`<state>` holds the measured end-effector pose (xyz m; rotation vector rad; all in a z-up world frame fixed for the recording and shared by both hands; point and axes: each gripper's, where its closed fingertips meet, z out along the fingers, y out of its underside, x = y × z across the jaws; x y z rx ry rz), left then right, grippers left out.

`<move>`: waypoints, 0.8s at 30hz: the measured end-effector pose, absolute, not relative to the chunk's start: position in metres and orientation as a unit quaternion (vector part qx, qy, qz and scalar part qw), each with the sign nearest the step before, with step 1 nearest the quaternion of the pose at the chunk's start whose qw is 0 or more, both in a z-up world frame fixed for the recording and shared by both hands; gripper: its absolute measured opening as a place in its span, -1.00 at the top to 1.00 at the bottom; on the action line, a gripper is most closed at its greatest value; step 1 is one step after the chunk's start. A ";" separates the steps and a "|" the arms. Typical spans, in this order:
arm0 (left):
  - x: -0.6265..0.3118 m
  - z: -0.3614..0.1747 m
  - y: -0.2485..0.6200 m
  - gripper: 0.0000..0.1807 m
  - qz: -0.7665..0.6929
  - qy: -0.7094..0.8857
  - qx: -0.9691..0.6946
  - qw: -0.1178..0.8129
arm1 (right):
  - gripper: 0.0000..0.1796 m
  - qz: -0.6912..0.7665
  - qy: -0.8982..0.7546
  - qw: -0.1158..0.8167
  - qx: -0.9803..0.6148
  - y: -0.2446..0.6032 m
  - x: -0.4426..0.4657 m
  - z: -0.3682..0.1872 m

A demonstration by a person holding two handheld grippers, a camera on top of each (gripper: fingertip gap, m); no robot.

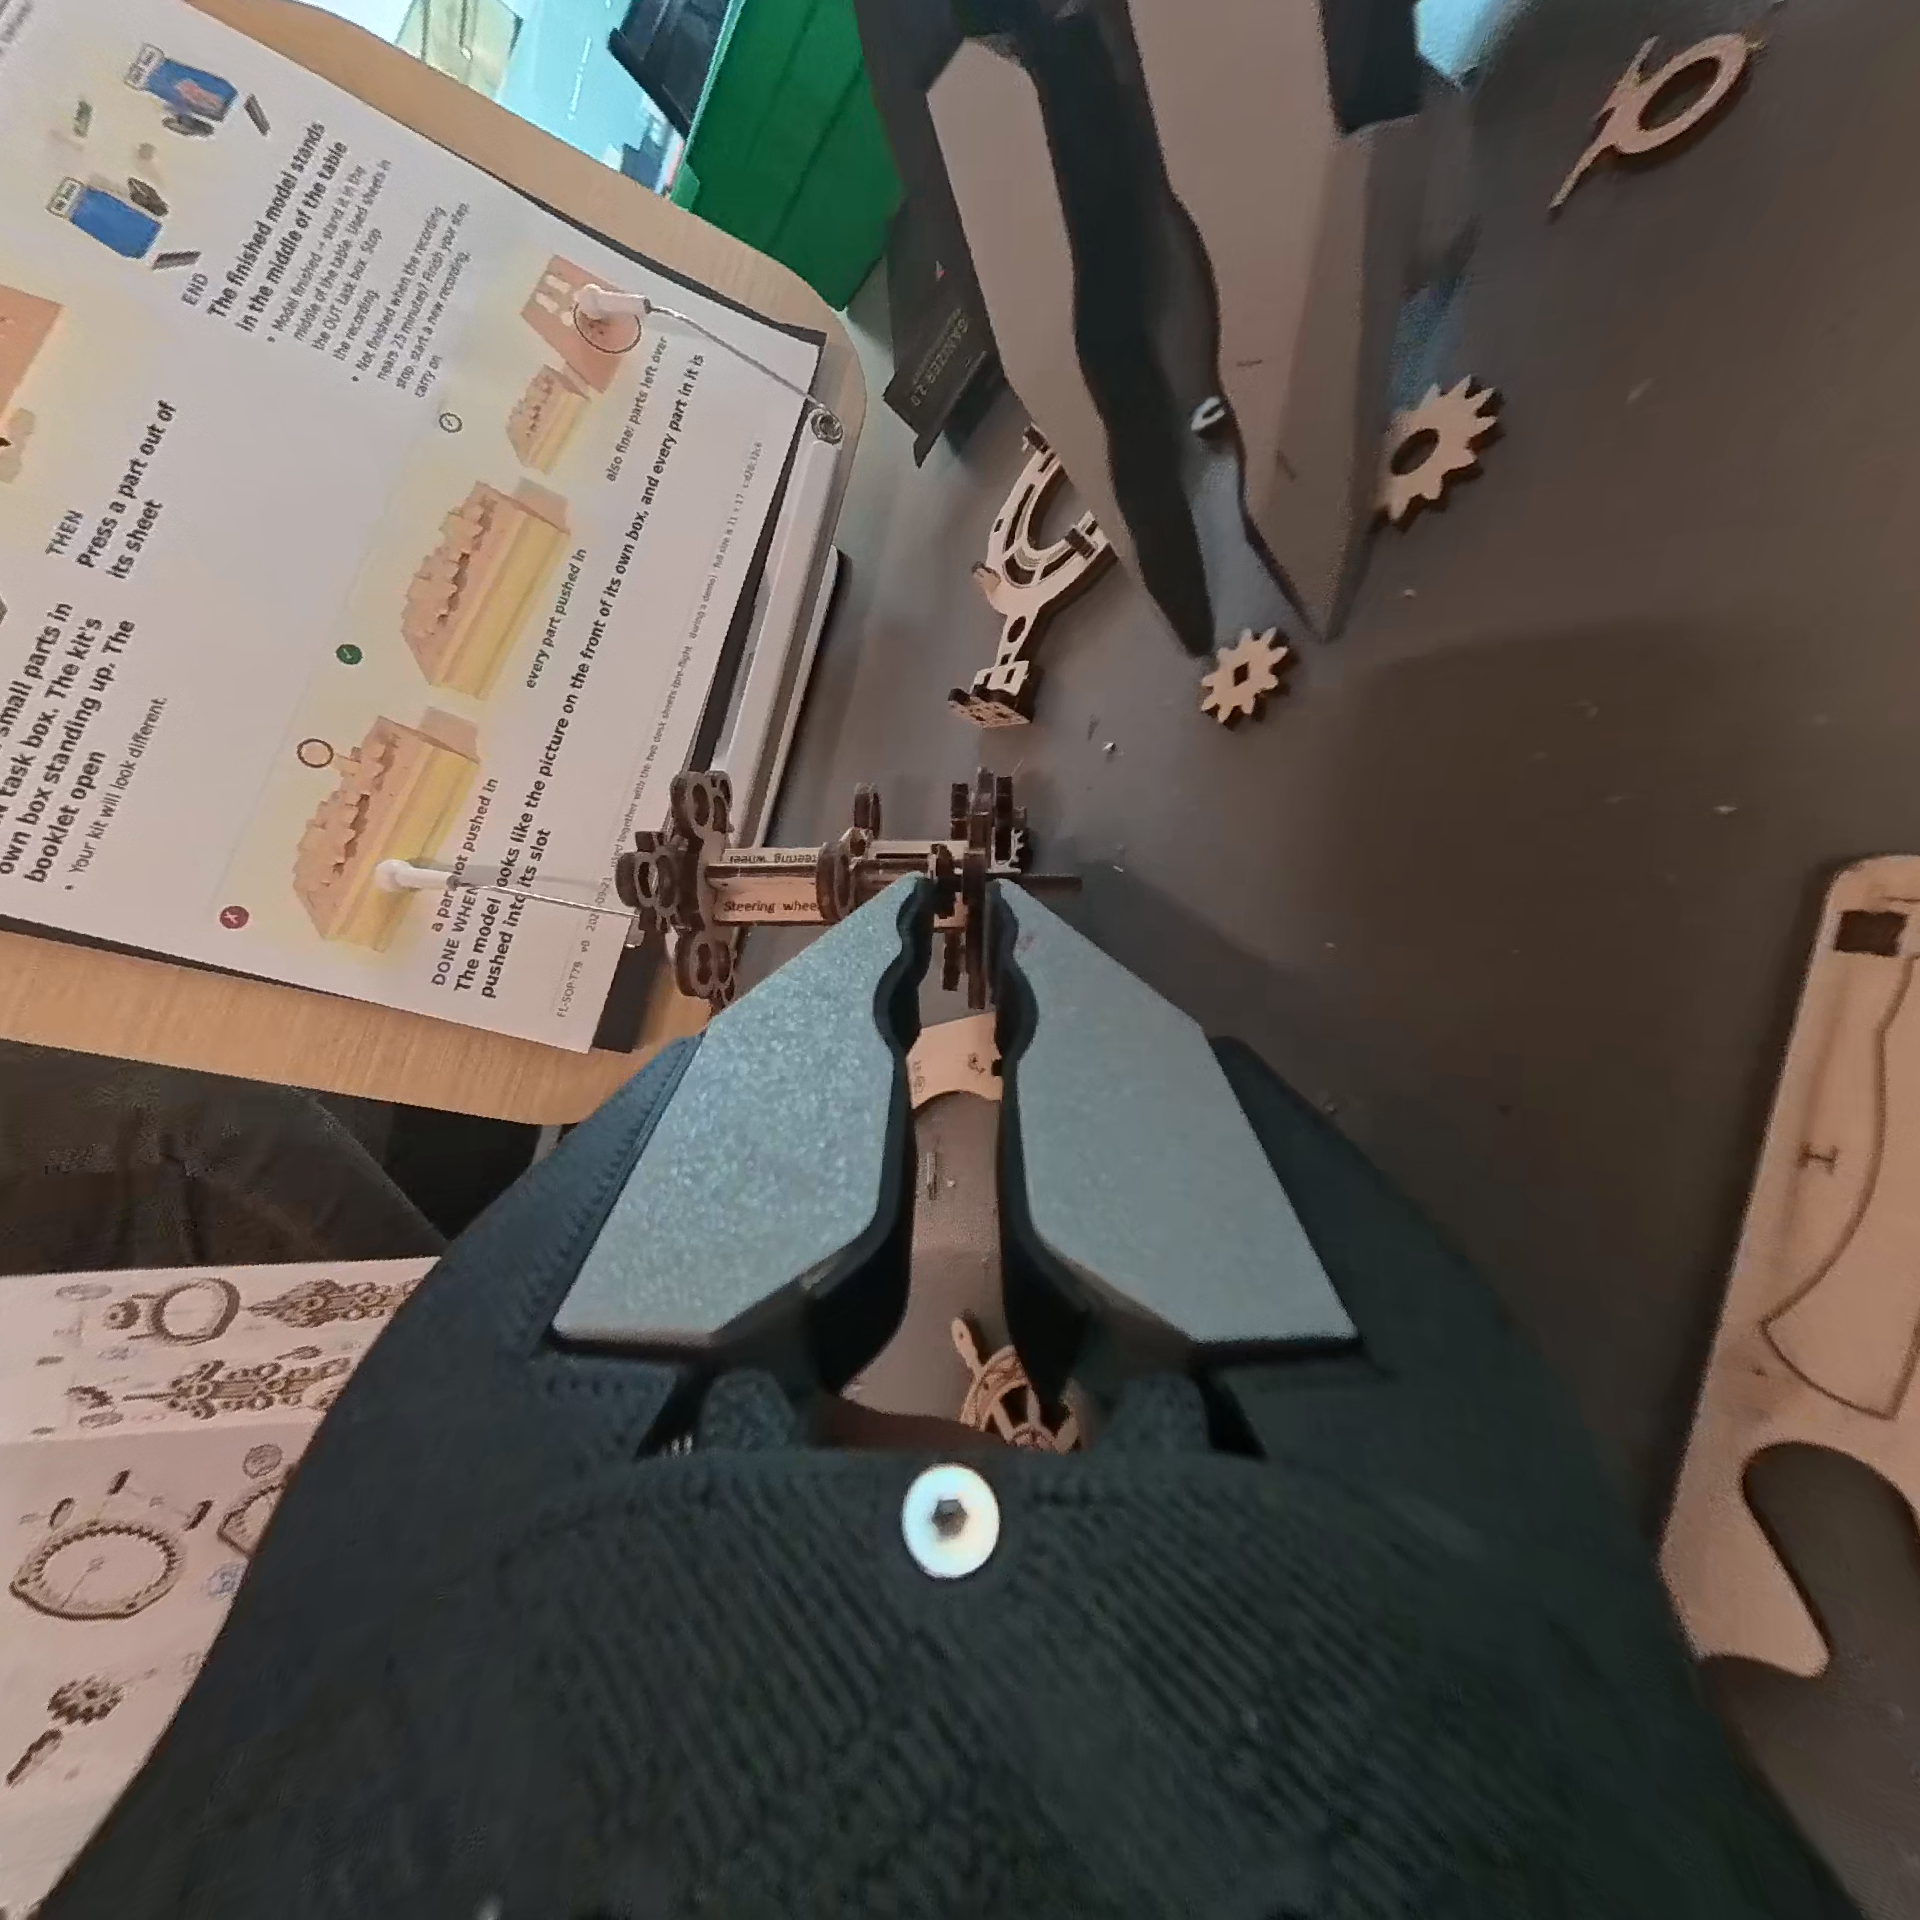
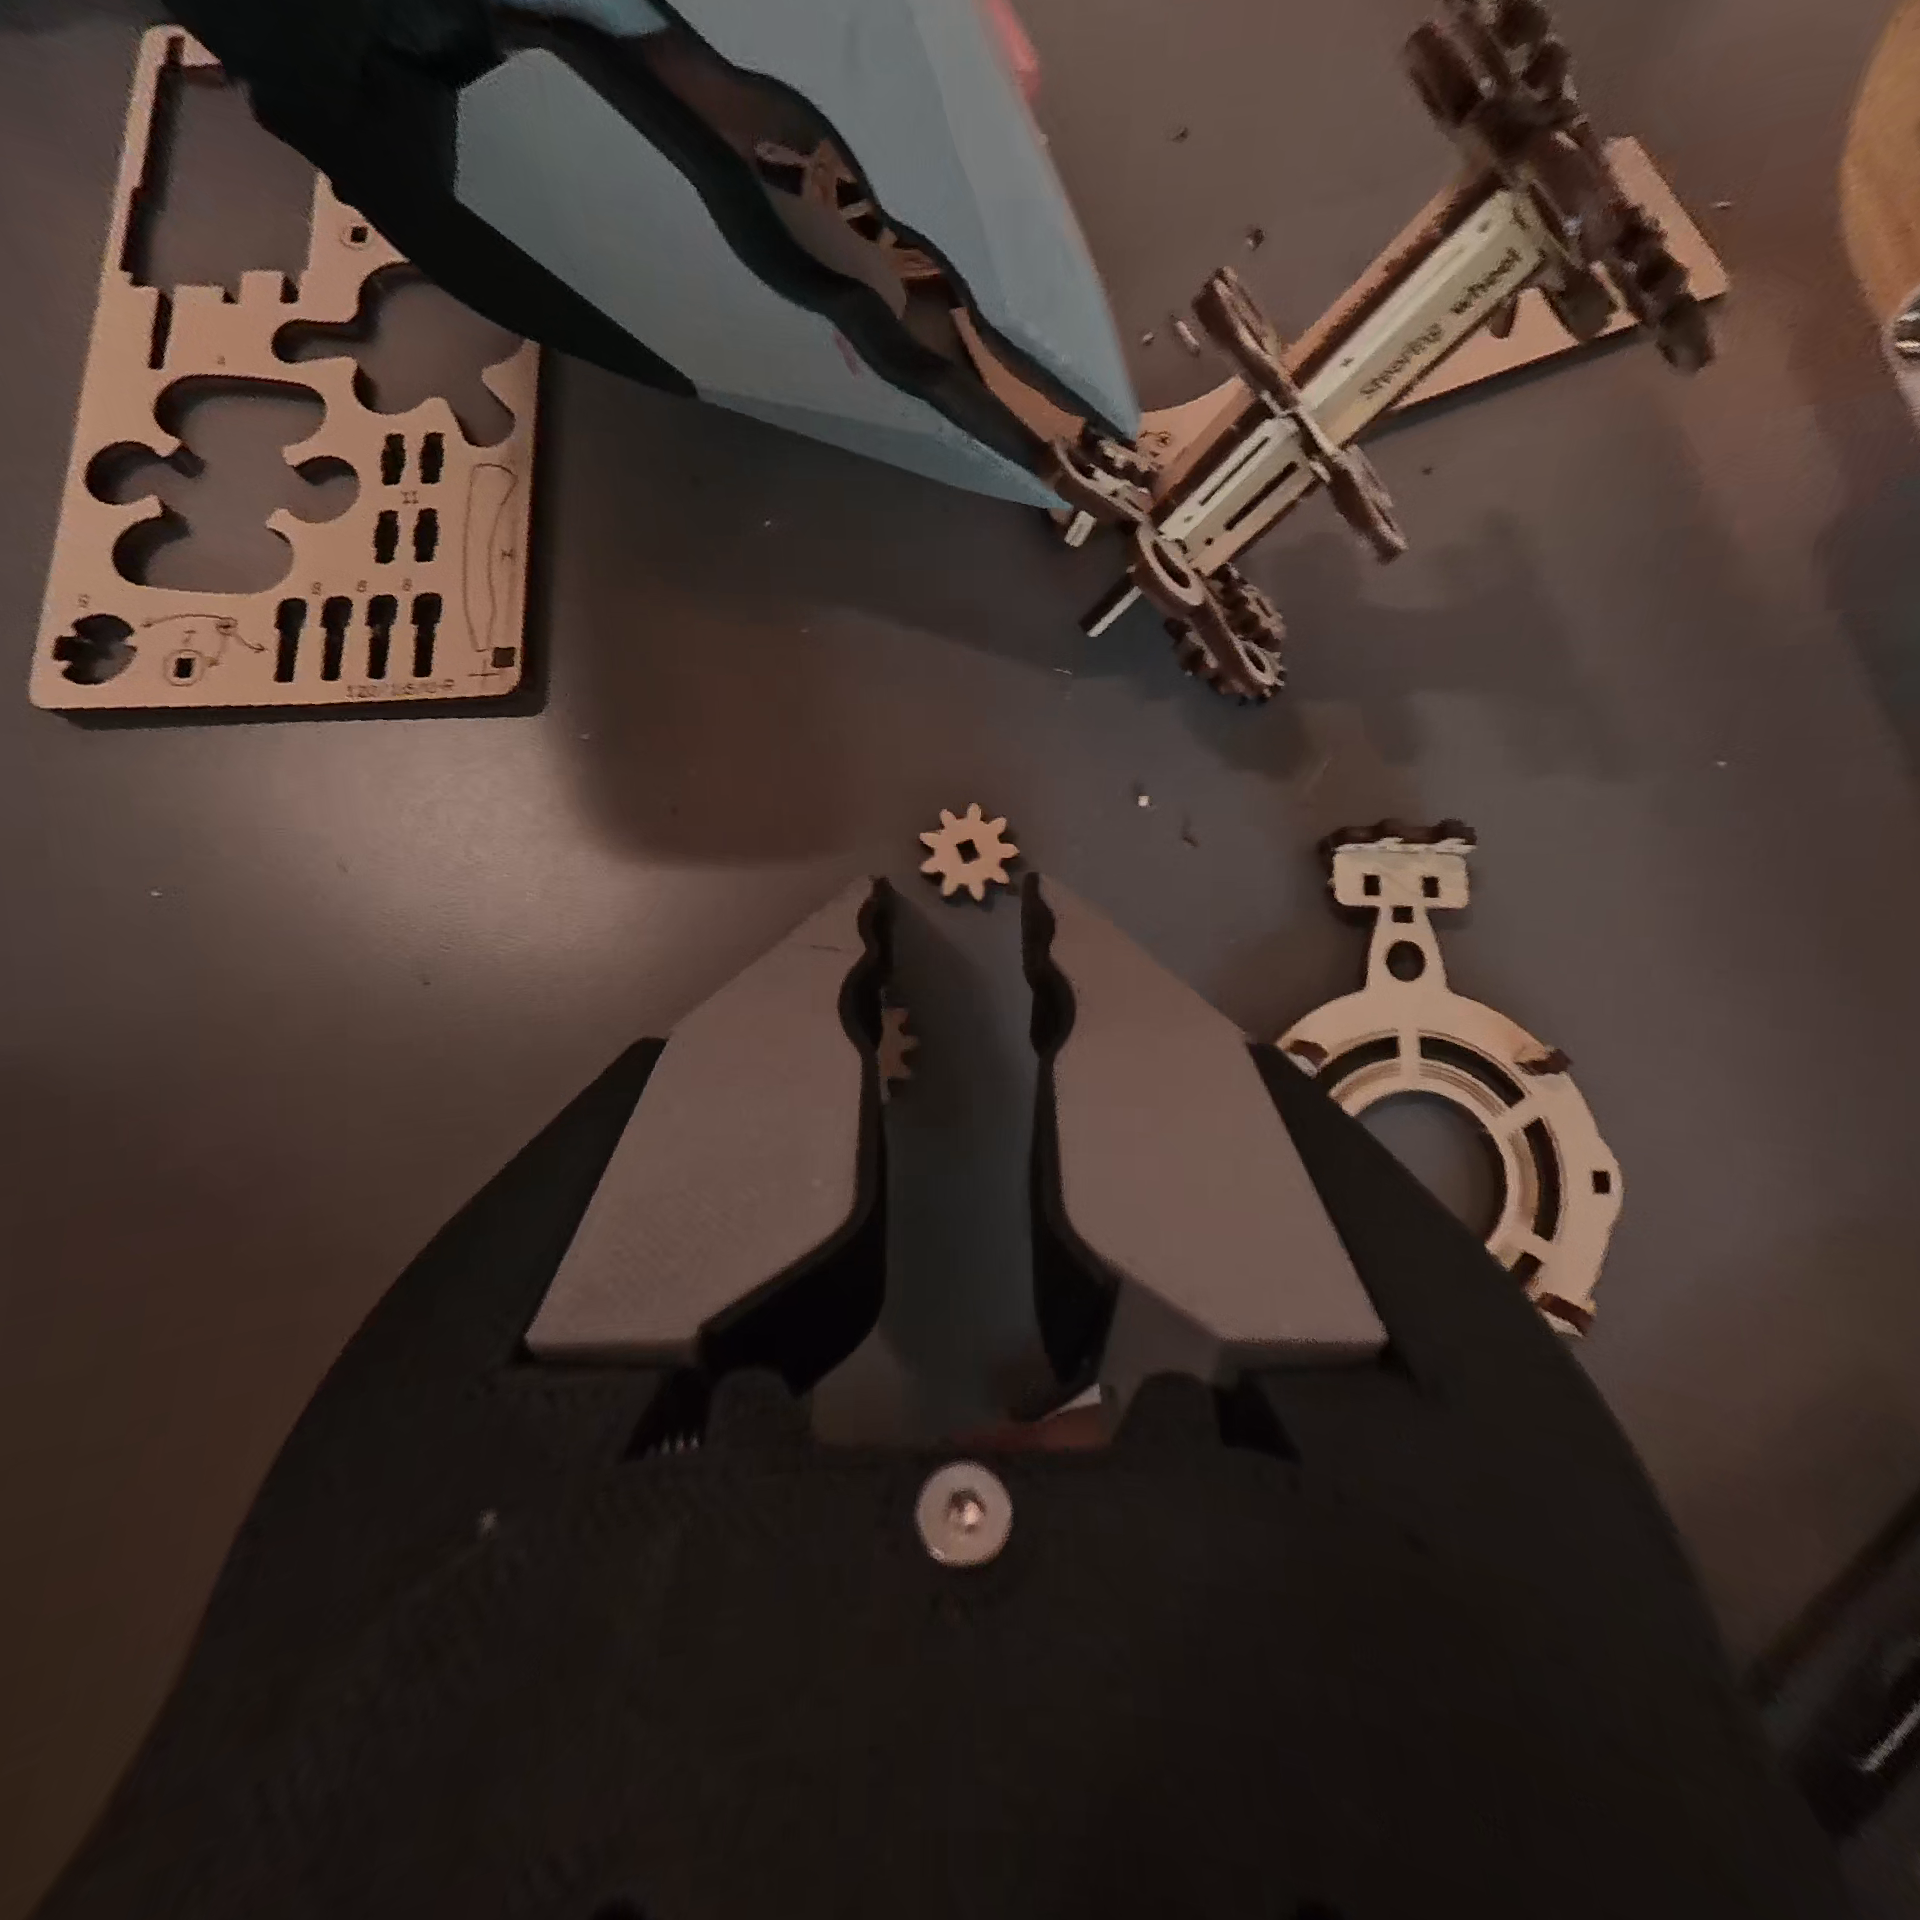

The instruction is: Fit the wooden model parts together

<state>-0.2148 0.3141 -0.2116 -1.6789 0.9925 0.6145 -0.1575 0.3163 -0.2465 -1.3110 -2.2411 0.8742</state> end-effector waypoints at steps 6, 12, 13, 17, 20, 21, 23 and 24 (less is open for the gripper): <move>-0.213 -0.211 0.313 0.93 0.264 0.420 -0.695 0.520 | 0.77 0.345 -0.817 0.156 -0.436 0.291 -0.144 -0.243; -0.212 -0.208 0.312 0.93 0.245 0.414 -0.699 0.529 | 0.75 0.336 -0.796 0.193 -0.466 0.310 -0.157 -0.238; -0.211 -0.208 0.312 0.93 0.242 0.413 -0.699 0.531 | 0.75 0.330 -0.800 0.195 -0.461 0.310 -0.157 -0.239; -0.206 -0.211 0.310 0.93 0.233 0.426 -0.694 0.530 | 0.78 0.322 -0.823 0.194 -0.426 0.303 -0.160 -0.246; -0.203 -0.212 0.309 0.93 0.238 0.435 -0.690 0.527 | 0.82 0.328 -0.827 0.180 -0.420 0.298 -0.157 -0.246; -0.203 -0.212 0.309 0.93 0.239 0.436 -0.689 0.527 | 0.83 0.331 -0.828 0.171 -0.420 0.294 -0.155 -0.246; -0.204 -0.212 0.309 0.93 0.239 0.435 -0.690 0.527 | 0.81 0.339 -0.830 0.156 -0.415 0.285 -0.149 -0.244; -0.205 -0.212 0.309 0.93 0.240 0.434 -0.691 0.527 | 0.79 0.337 -0.830 0.161 -0.413 0.284 -0.149 -0.244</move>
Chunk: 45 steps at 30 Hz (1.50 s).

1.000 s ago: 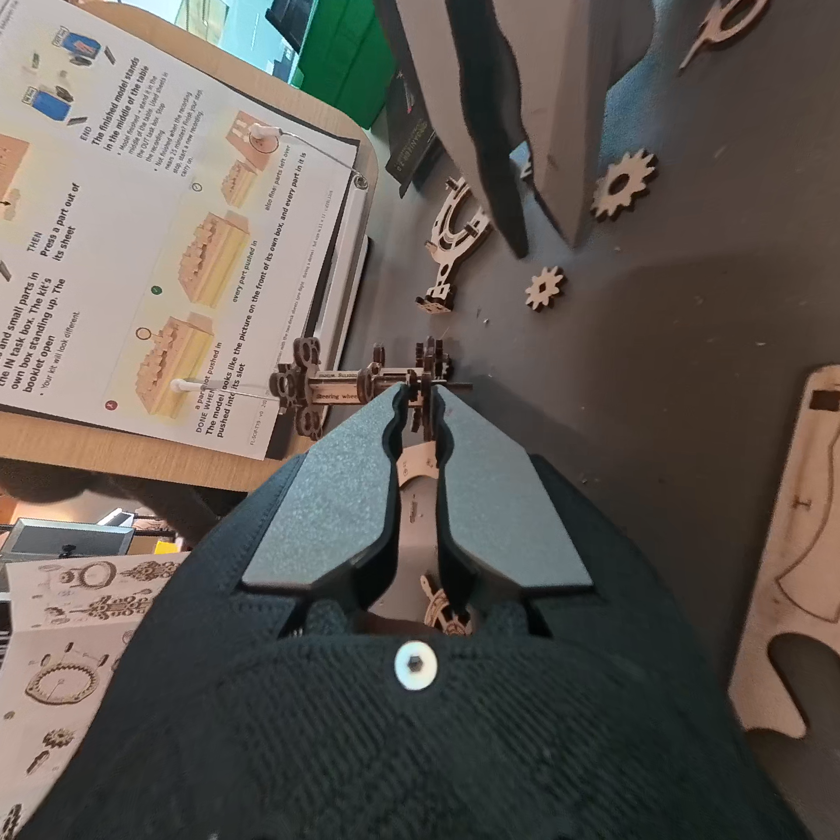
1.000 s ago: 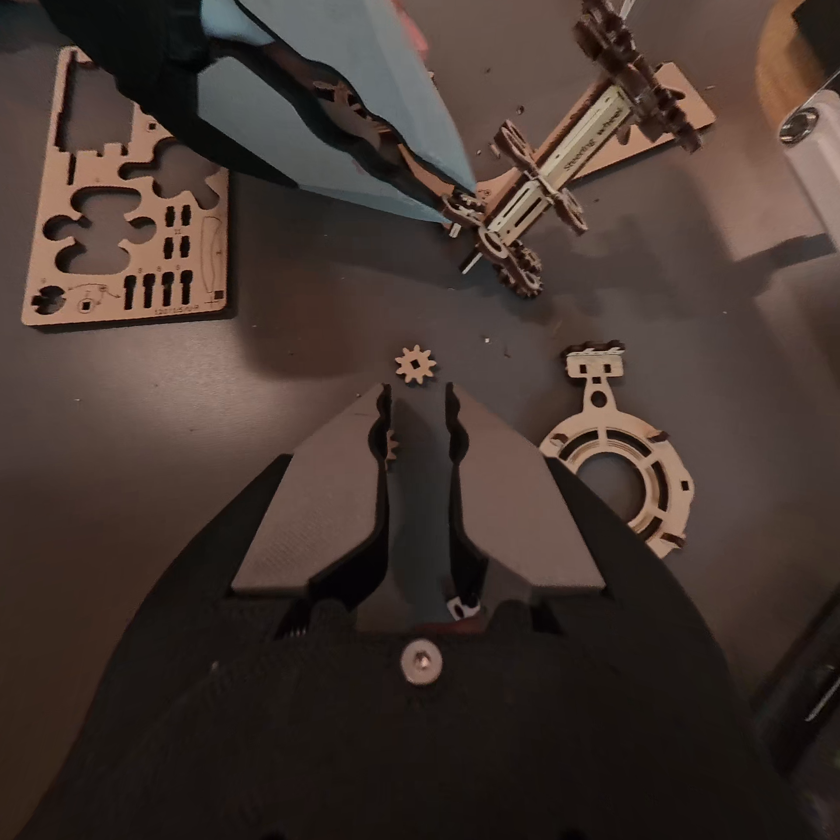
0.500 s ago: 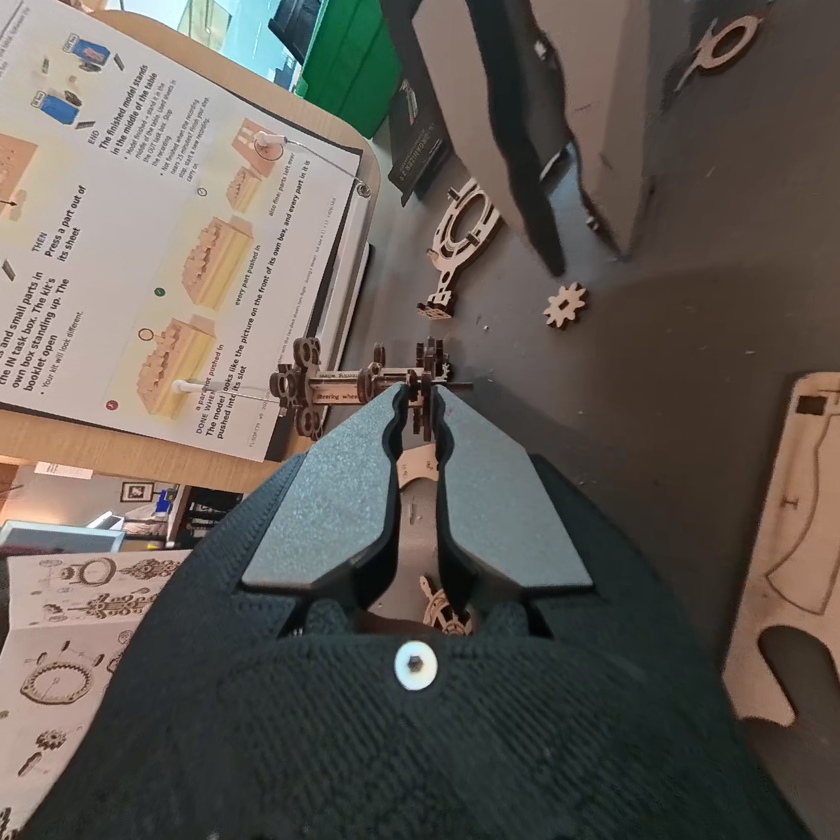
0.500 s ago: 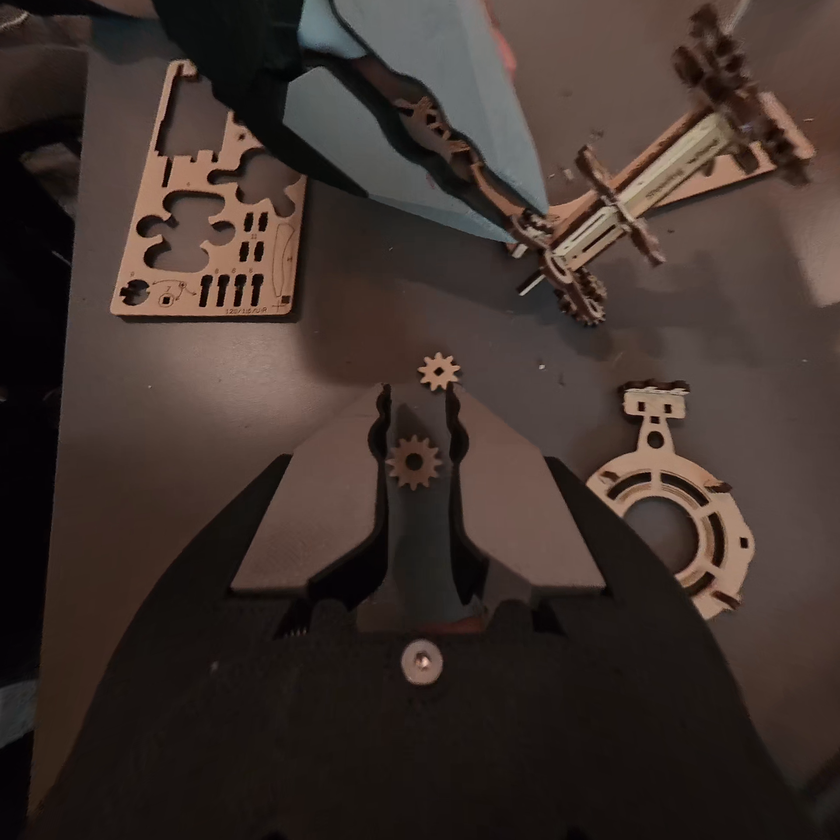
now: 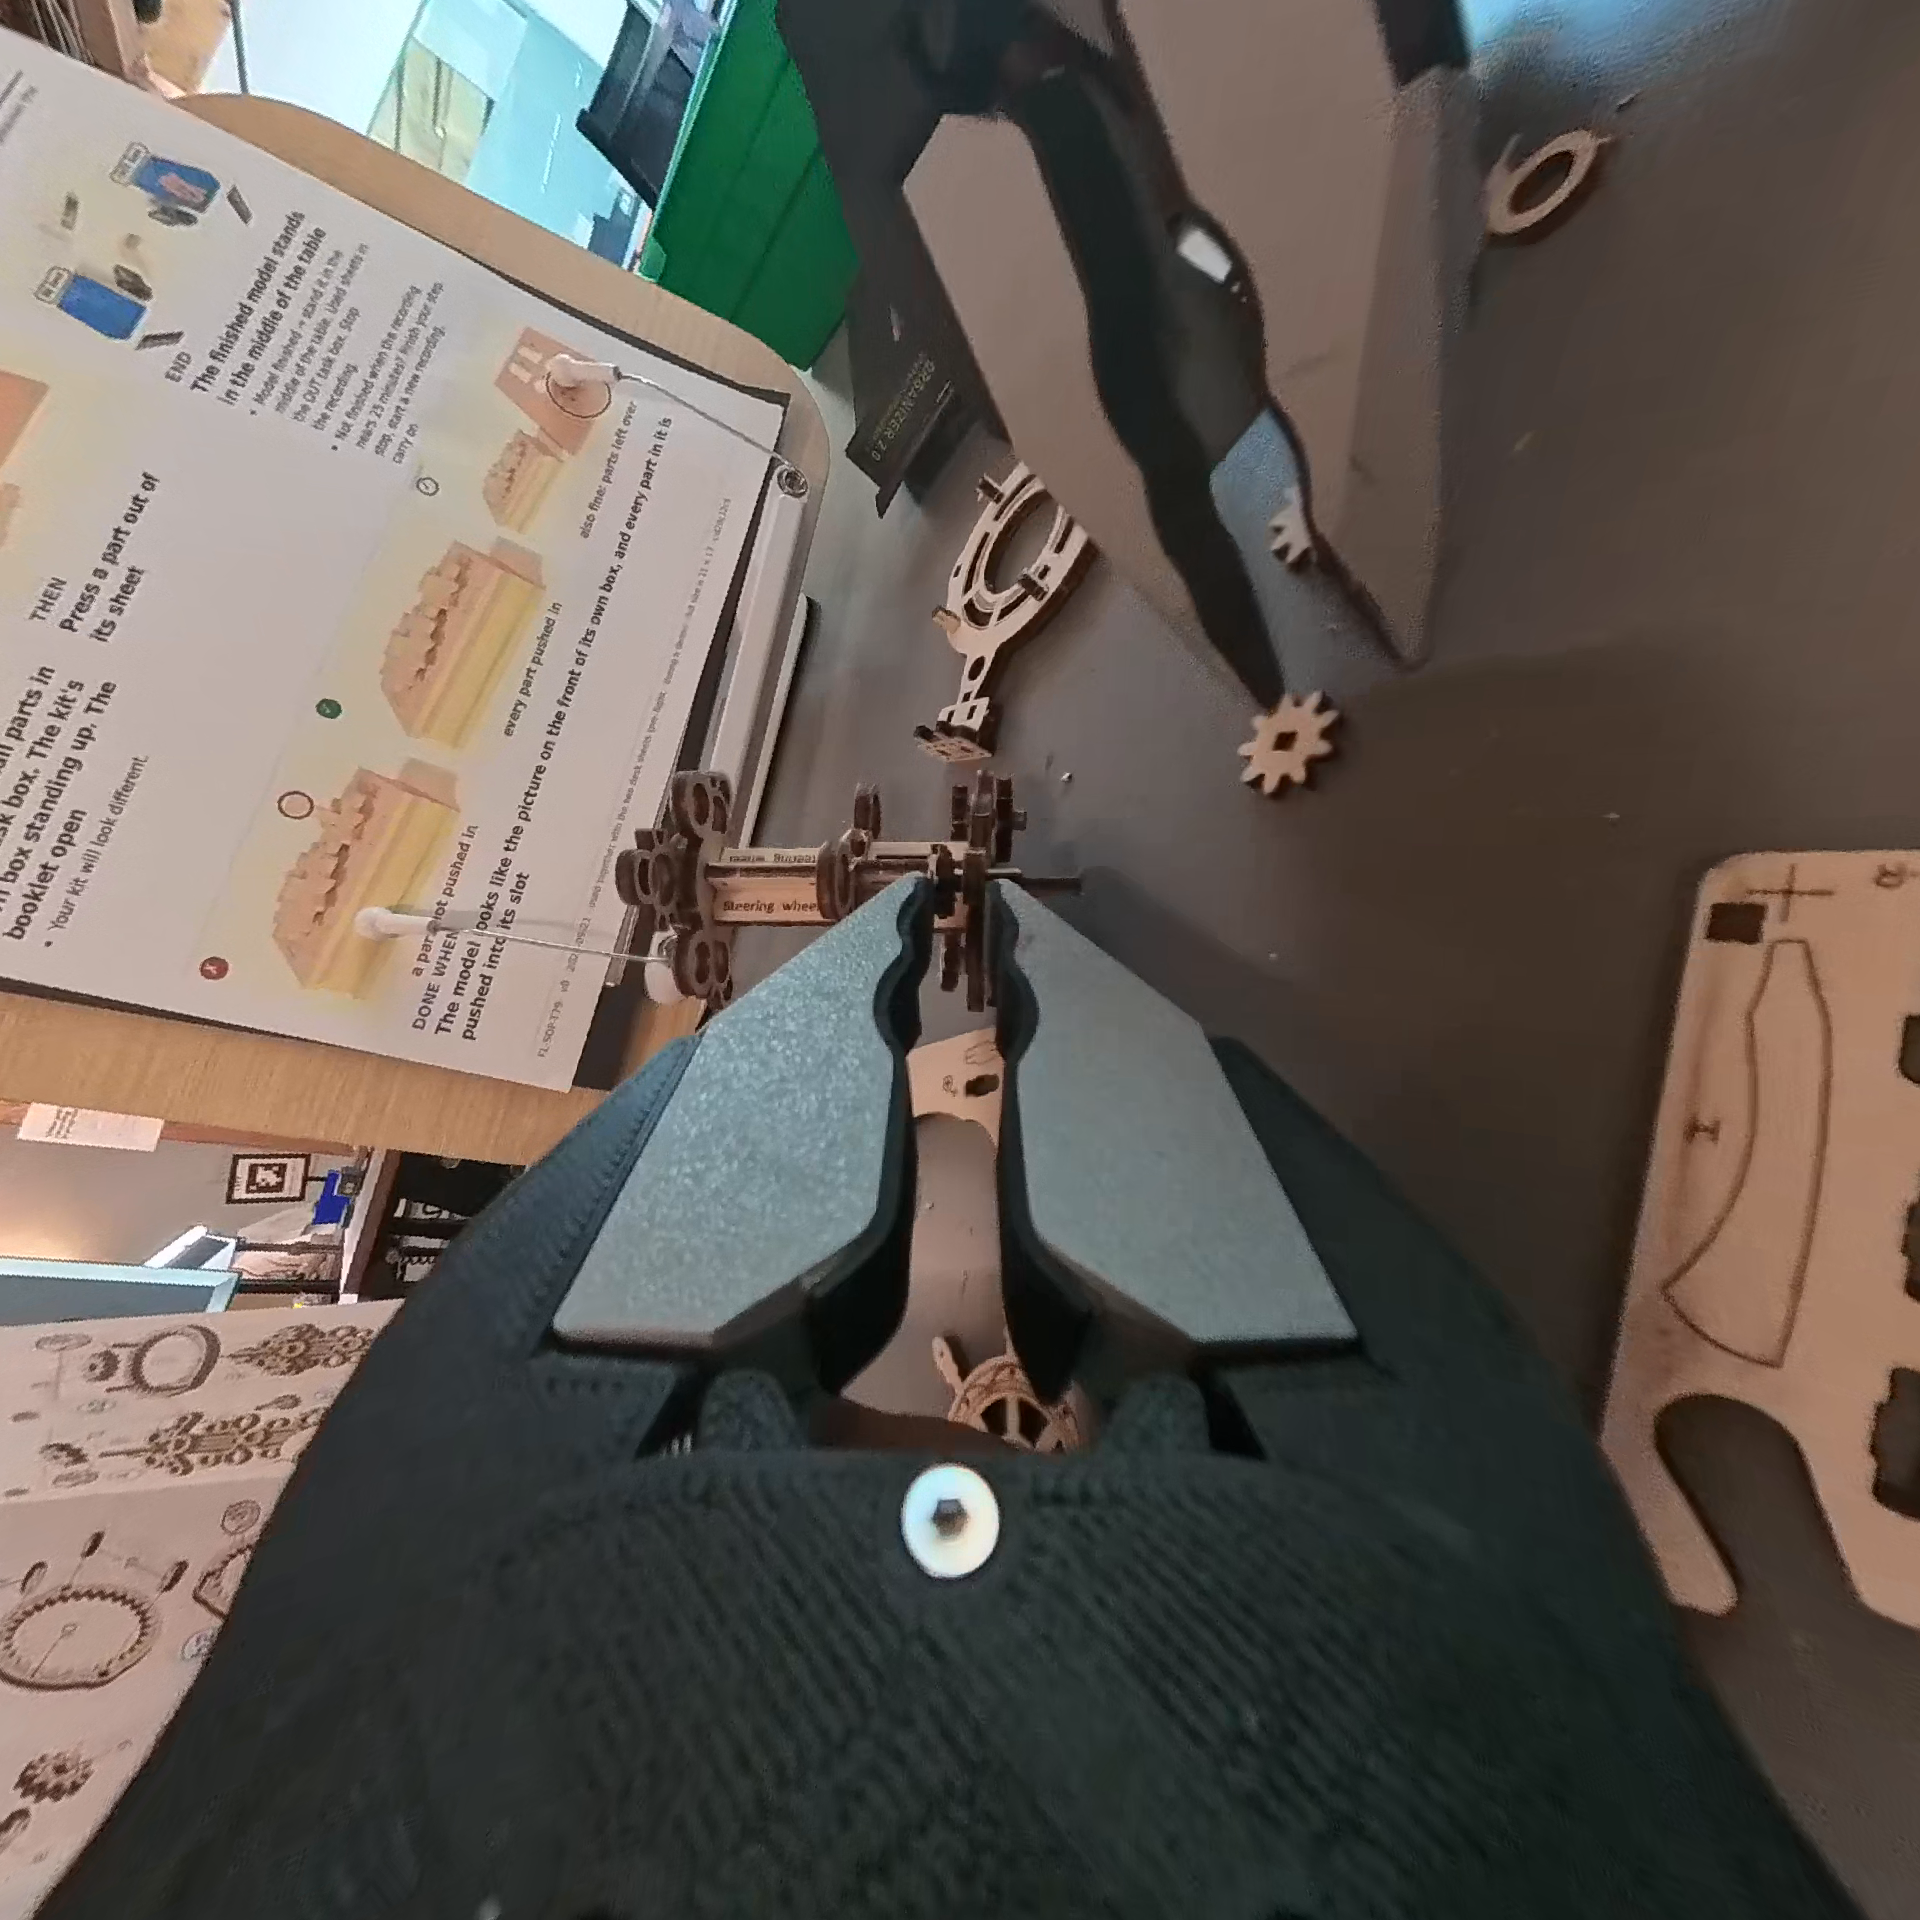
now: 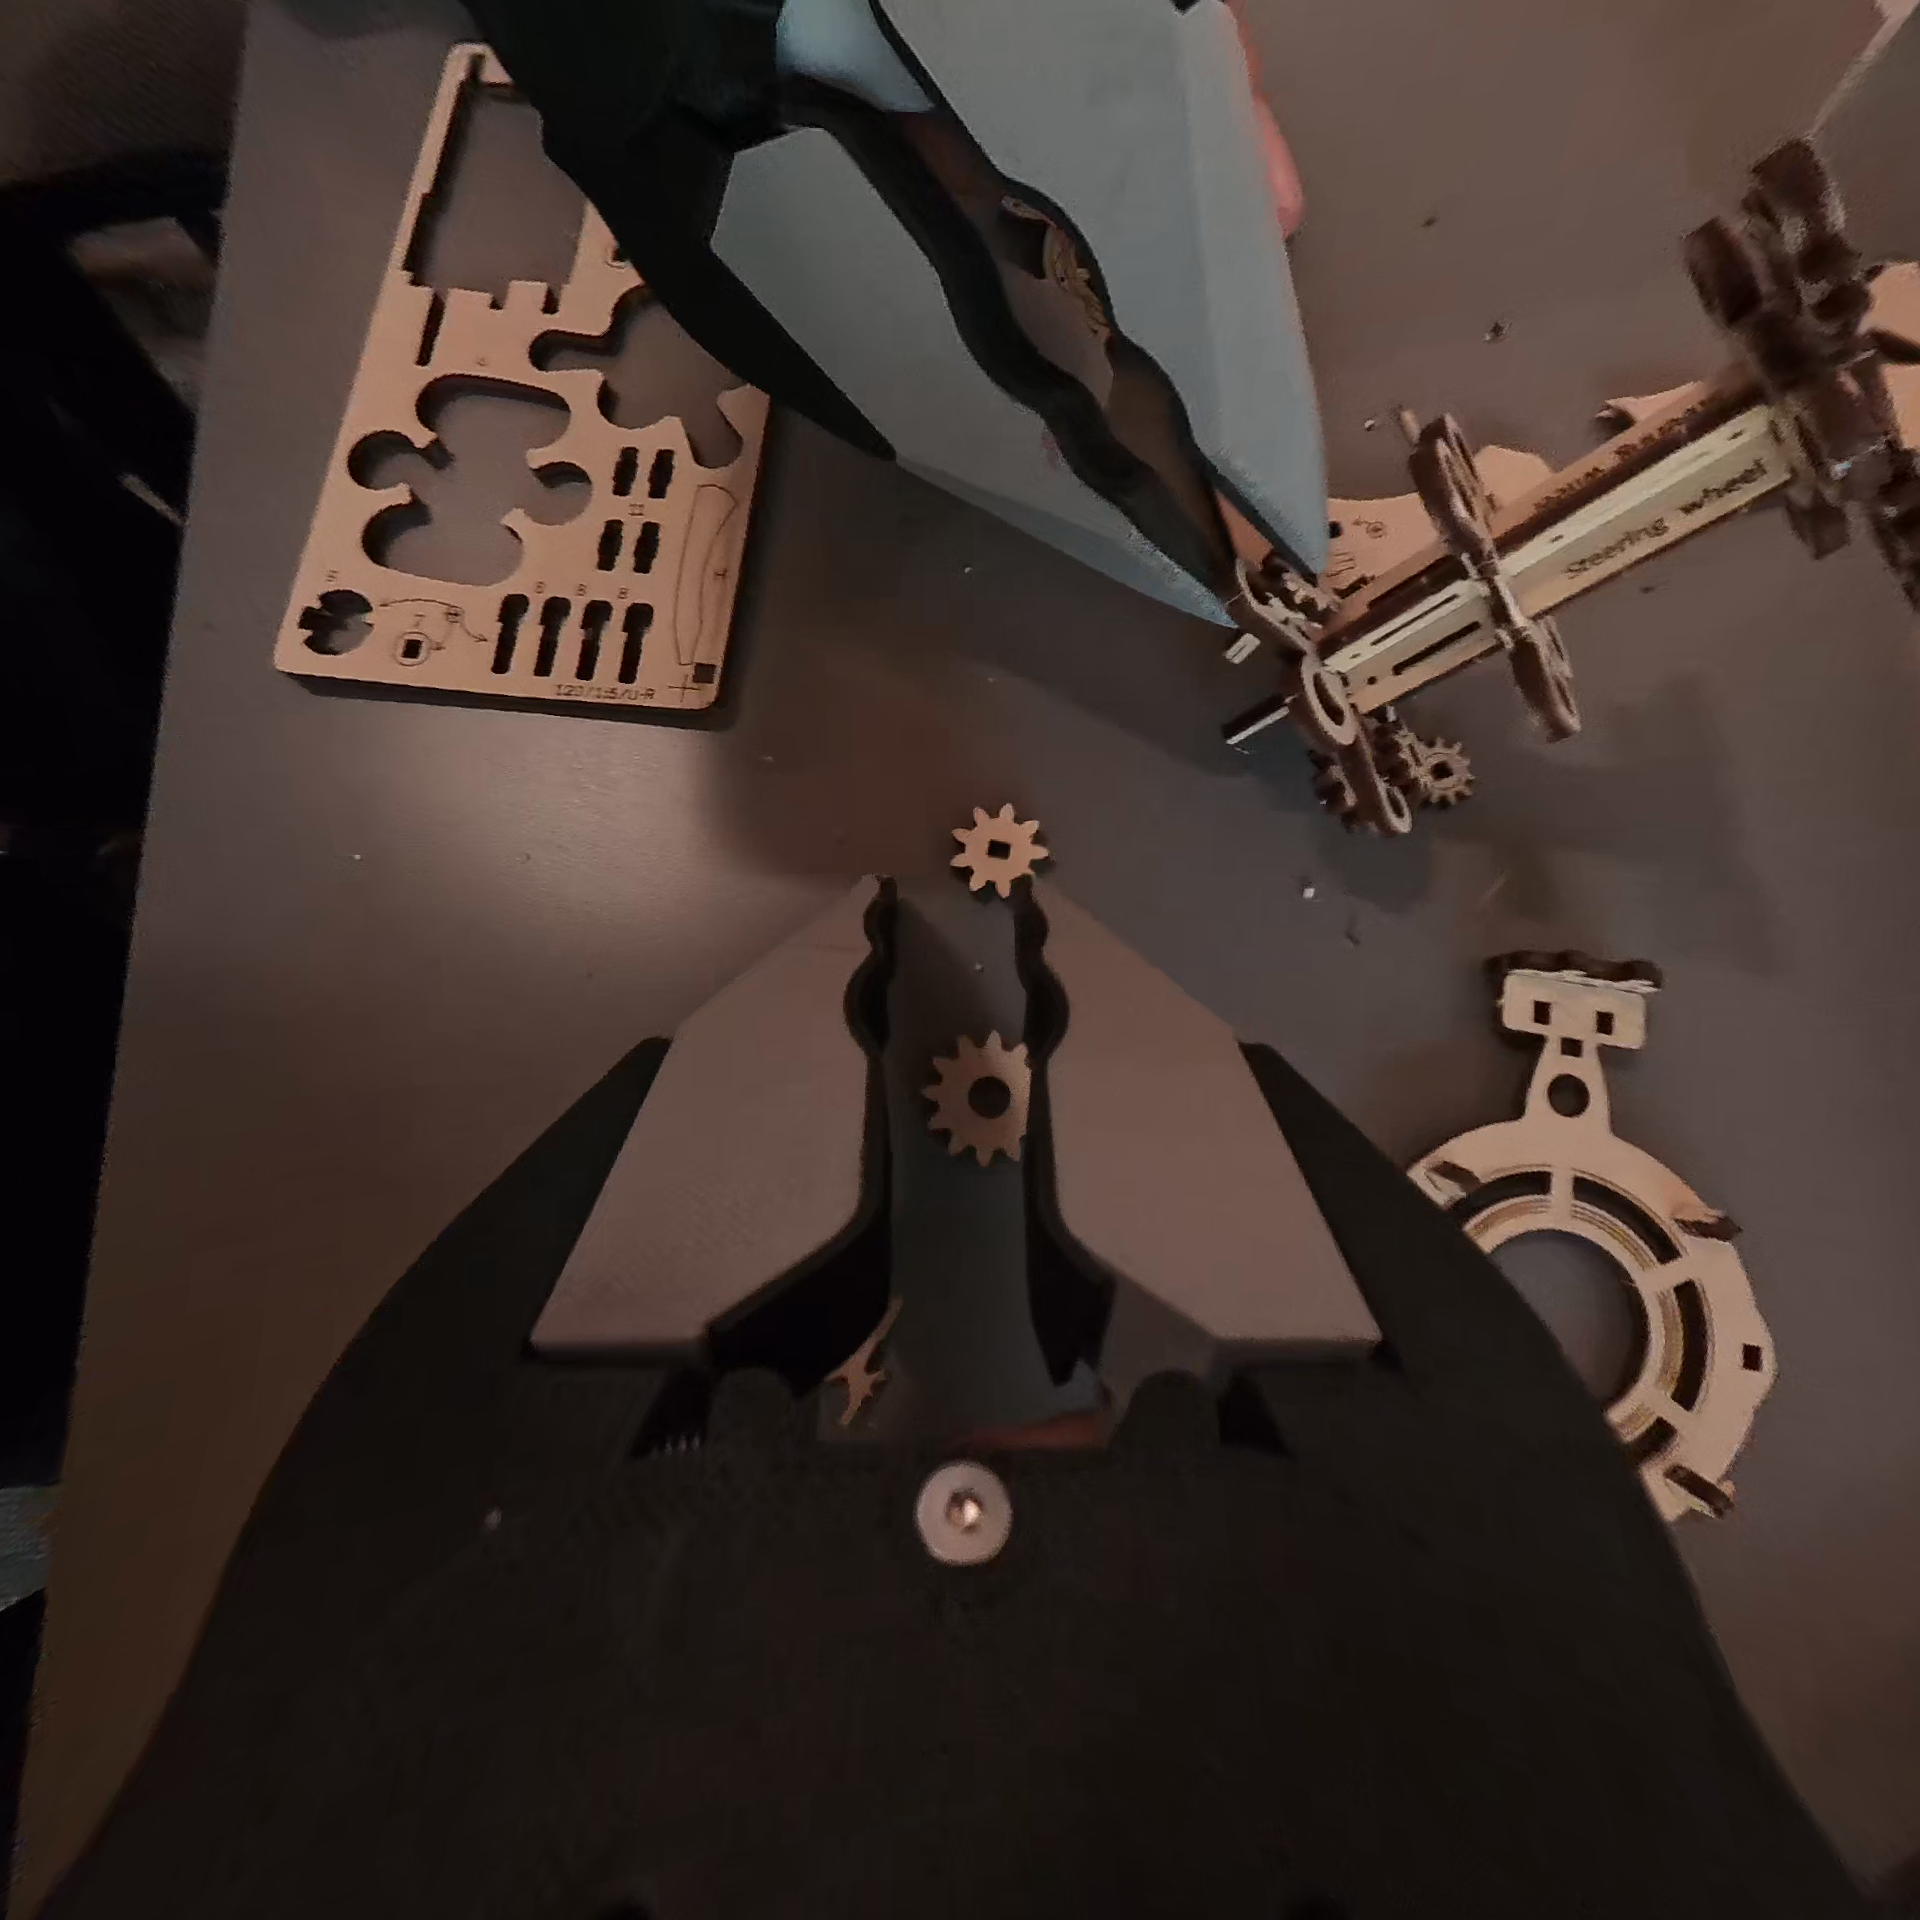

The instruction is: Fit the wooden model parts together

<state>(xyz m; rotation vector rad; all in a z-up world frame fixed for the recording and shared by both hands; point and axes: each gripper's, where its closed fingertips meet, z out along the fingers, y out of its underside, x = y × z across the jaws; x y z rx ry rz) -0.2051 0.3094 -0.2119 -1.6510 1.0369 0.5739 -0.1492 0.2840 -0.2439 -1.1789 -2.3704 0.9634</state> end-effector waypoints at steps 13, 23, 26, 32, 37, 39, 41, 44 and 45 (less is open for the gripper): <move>-0.204 -0.211 0.309 0.93 0.234 0.432 -0.692 0.528 | 0.82 0.334 -0.823 0.194 -0.417 0.289 -0.161 -0.247; -0.204 -0.210 0.309 0.93 0.256 0.438 -0.682 0.528 | 0.83 0.345 -0.807 0.191 -0.440 0.285 -0.163 -0.246; -0.200 -0.208 0.307 0.93 0.252 0.443 -0.674 0.535 | 0.83 0.338 -0.806 0.199 -0.443 0.285 -0.163 -0.246; -0.191 -0.201 0.305 0.93 0.243 0.441 -0.658 0.560 | 0.84 0.441 -0.736 0.156 -0.489 0.276 -0.167 -0.224; -0.175 -0.207 0.300 0.93 0.231 0.472 -0.637 0.564 | 0.84 0.462 -0.713 0.146 -0.507 0.282 -0.168 -0.220; -0.174 -0.212 0.301 0.93 0.232 0.478 -0.641 0.554 | 0.84 0.456 -0.719 0.148 -0.504 0.282 -0.167 -0.222; -0.173 -0.213 0.300 0.93 0.233 0.486 -0.635 0.554 | 0.84 0.442 -0.726 0.162 -0.501 0.284 -0.167 -0.224; -0.173 -0.203 0.300 0.93 0.263 0.481 -0.612 0.570 | 0.84 0.437 -0.722 0.171 -0.509 0.287 -0.168 -0.224; -0.174 -0.197 0.301 0.93 0.277 0.474 -0.605 0.576 | 0.84 0.438 -0.721 0.170 -0.510 0.287 -0.168 -0.224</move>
